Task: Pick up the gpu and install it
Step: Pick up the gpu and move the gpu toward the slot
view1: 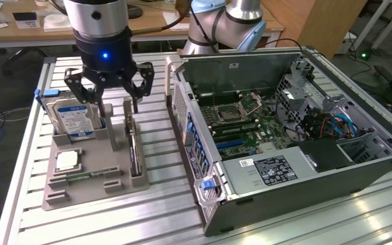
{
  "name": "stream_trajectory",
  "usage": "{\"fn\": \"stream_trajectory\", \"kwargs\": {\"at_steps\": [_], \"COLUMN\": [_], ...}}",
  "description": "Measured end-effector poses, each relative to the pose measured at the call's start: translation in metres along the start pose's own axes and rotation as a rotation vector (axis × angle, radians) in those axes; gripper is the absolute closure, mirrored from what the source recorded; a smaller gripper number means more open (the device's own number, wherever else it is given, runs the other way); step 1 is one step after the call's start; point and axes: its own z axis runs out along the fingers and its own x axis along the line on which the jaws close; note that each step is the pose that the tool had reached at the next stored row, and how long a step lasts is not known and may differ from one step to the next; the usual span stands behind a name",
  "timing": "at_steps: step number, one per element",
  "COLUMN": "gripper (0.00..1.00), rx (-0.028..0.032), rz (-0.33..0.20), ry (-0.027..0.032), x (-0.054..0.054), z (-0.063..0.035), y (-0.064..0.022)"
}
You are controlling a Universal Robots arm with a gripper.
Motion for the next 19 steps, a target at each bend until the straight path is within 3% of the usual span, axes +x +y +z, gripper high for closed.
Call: {"fn": "stream_trajectory", "kwargs": {"at_steps": [6, 10, 11, 19], "gripper": [0.34, 0.34, 0.34, 0.34], "rx": [-0.0001, 0.0000, 0.0002, -0.0006], "rz": [-0.001, -0.002, -0.002, -0.004], "ry": [0.0019, 0.0158, 0.0168, 0.0171], "x": [-0.003, -0.005, -0.006, -0.006], "z": [0.0074, 0.0141, 0.0155, 0.0268], "y": [-0.0017, -0.0024, -0.0027, -0.0088]}}
